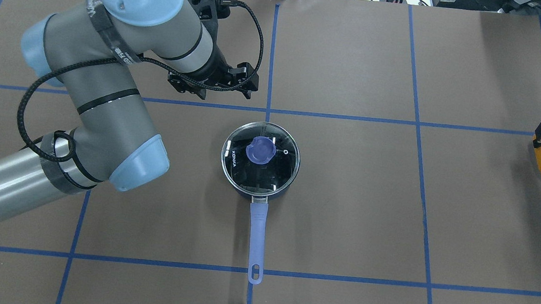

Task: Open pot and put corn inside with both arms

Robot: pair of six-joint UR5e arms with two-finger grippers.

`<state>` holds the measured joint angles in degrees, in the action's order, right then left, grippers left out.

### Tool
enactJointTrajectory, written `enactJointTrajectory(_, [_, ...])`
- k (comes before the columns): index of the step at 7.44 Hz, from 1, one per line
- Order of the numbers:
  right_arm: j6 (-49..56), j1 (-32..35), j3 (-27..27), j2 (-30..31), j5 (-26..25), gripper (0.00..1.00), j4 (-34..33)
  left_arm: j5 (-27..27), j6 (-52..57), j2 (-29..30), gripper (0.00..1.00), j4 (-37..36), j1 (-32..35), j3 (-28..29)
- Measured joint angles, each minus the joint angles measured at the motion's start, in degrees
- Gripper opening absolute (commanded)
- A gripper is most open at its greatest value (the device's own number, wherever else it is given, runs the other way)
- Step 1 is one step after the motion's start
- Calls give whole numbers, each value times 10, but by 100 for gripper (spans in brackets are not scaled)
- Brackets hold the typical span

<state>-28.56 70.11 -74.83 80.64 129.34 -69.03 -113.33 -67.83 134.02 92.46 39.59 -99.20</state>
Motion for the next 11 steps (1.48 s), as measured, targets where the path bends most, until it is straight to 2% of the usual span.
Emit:
enactJointTrajectory(4, [1,40,-58,-62,32,24,-130,73,-27,21,96,0,-72,24])
enactJointTrajectory(7, [1,51,-67,-88,51,24,-163,107,-28,36,96,0,-107,52])
enactJointTrajectory(8, [1,52,-67,-91,54,24,-166,114,-27,44,92,0,-112,64])
enactJointTrajectory(9, [1,52,-67,-93,55,24,-168,117,-26,48,81,0,-115,71])
enactJointTrajectory(11, [1,52,-67,-95,58,24,-169,118,-21,49,69,0,-116,76])
